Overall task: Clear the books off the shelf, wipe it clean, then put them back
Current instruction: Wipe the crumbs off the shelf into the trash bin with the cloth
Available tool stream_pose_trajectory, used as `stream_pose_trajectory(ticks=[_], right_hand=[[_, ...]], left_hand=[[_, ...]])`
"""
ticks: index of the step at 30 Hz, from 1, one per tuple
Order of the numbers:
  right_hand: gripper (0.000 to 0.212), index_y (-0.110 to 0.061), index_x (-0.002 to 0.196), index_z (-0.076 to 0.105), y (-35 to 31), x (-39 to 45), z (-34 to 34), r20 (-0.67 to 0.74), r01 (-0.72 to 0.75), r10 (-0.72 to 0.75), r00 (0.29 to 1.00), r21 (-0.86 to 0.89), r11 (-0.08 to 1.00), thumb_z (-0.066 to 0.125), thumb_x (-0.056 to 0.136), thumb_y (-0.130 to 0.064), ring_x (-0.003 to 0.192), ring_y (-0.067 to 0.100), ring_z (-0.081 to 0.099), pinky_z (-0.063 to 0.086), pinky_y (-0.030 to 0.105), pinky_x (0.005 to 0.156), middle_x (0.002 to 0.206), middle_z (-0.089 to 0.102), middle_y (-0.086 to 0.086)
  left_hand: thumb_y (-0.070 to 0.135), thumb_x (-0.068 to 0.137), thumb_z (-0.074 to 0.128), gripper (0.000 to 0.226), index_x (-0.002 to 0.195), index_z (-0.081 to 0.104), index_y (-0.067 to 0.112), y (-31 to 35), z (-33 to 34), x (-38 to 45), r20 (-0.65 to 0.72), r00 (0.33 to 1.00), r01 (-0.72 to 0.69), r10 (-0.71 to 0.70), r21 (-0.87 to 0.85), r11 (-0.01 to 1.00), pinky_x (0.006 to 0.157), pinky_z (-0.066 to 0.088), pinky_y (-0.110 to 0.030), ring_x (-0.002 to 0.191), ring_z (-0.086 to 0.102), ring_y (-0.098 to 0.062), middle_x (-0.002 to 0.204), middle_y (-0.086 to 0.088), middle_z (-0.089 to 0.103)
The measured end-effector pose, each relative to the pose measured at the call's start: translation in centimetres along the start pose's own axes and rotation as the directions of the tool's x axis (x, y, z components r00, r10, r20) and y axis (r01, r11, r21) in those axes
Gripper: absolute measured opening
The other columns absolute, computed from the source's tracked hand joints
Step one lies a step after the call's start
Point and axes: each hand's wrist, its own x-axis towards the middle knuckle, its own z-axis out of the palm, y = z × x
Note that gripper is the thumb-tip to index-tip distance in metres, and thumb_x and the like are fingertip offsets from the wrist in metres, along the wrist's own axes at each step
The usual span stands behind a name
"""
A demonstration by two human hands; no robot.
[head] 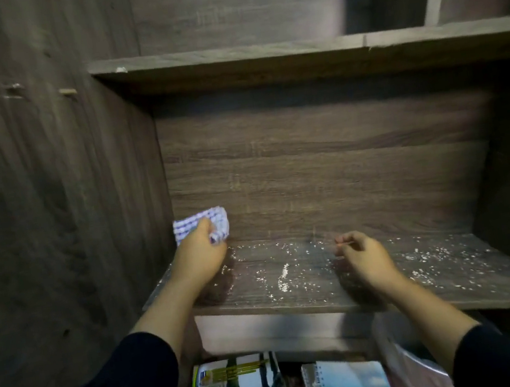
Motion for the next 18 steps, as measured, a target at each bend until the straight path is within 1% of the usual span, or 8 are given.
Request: stream_pose_trajectory(ticks=[4,6,7,9,11,14,16,18], right_hand=[[0.022,-0.021,0.074,0.058,1.0,1.4,-1.2,0.004,0.024,-0.023,1.0,-0.055,0.998,0.054,0.092,-0.007,0.074,0.022,0.056,0.045,0.034,0.073,0.085,0.066,0.007],[0.025,-0.02,0.072,0.058,1.1,1.7,-1.9,-0.005,0.034,-0.034,0.999,-0.023,0.999,0.053,0.093,-0.007,0.067,0.019,0.052,0.041,0.032,0.065,0.083,0.065,0.009],[0.024,-0.02,0.073,0.058,1.3,1.7,-2.1,-0.001,0.039,-0.039,0.999,-0.012,0.999,0.053,0.093,-0.007,0.064,0.017,0.05,0.04,0.03,0.062,0.082,0.064,0.009],[0.021,-0.018,0.078,0.058,1.5,1.3,-2.7,0.002,0.035,-0.035,0.999,0.004,0.999,0.052,0.094,-0.007,0.062,0.015,0.048,0.038,0.028,0.06,0.079,0.063,0.007],[0.023,-0.017,0.075,0.058,1.8,1.0,-3.1,-0.002,0.013,-0.013,1.0,0.037,0.999,0.052,0.094,-0.007,0.059,0.014,0.048,0.038,0.028,0.059,0.076,0.062,0.006],[0.025,-0.017,0.073,0.058,2.1,0.5,-3.3,0.001,-0.016,0.016,1.0,0.081,0.997,0.051,0.094,-0.005,0.057,0.016,0.046,0.038,0.028,0.056,0.075,0.061,0.006],[0.024,-0.017,0.075,0.059,2.3,0.4,-3.4,0.001,-0.029,0.03,1.0,0.097,0.995,0.052,0.094,-0.004,0.056,0.016,0.045,0.038,0.027,0.055,0.075,0.061,0.006],[0.023,-0.018,0.076,0.059,2.3,0.4,-3.4,0.009,-0.034,0.033,0.999,0.102,0.994,0.052,0.094,-0.005,0.055,0.016,0.044,0.036,0.025,0.053,0.075,0.061,0.005]], left_hand=[[0.037,0.069,0.073,0.042,0.106,0.055,0.026,-3.8,2.4,0.2,0.249,0.955,0.128,-0.161,0.143,0.981,0.091,0.042,-0.025,0.109,0.055,-0.02,0.114,0.001,0.06],[0.065,0.065,0.056,0.074,0.128,0.053,0.025,-4.9,3.5,0.5,0.289,0.935,0.131,-0.207,0.259,0.957,0.108,0.035,-0.036,0.132,0.042,-0.023,0.143,-0.002,0.047],[0.068,0.072,0.044,0.078,0.138,0.045,0.027,-4.7,3.9,0.4,0.294,0.93,0.12,-0.22,0.322,0.939,0.114,0.028,-0.041,0.14,0.031,-0.026,0.153,-0.005,0.034],[0.058,0.092,0.034,0.066,0.148,0.03,0.024,-3.1,5.2,-0.1,0.321,0.91,0.133,-0.263,0.375,0.917,0.119,0.015,-0.044,0.146,0.017,-0.03,0.159,-0.01,0.016],[0.054,0.096,0.035,0.061,0.147,0.034,0.021,-0.1,6.9,-0.8,0.368,0.901,0.107,-0.231,0.328,0.939,0.119,0.018,-0.044,0.143,0.024,-0.033,0.157,-0.012,0.022],[0.046,0.089,0.04,0.052,0.133,0.051,0.02,2.3,11.3,-1.0,0.452,0.886,0.04,-0.1,0.141,0.989,0.11,0.036,-0.04,0.129,0.047,-0.033,0.142,-0.012,0.049],[0.022,0.093,0.044,0.039,0.13,0.052,0.013,4.3,12.9,-1.2,0.445,0.893,0.108,-0.069,-0.064,0.992,0.102,0.042,-0.031,0.121,0.053,-0.032,0.134,-0.013,0.056],[0.001,0.093,0.04,0.038,0.128,0.054,0.009,6.3,13.1,-1.5,0.373,0.924,0.203,-0.087,-0.285,0.937,0.086,0.051,-0.028,0.109,0.06,-0.031,0.125,-0.016,0.061]])
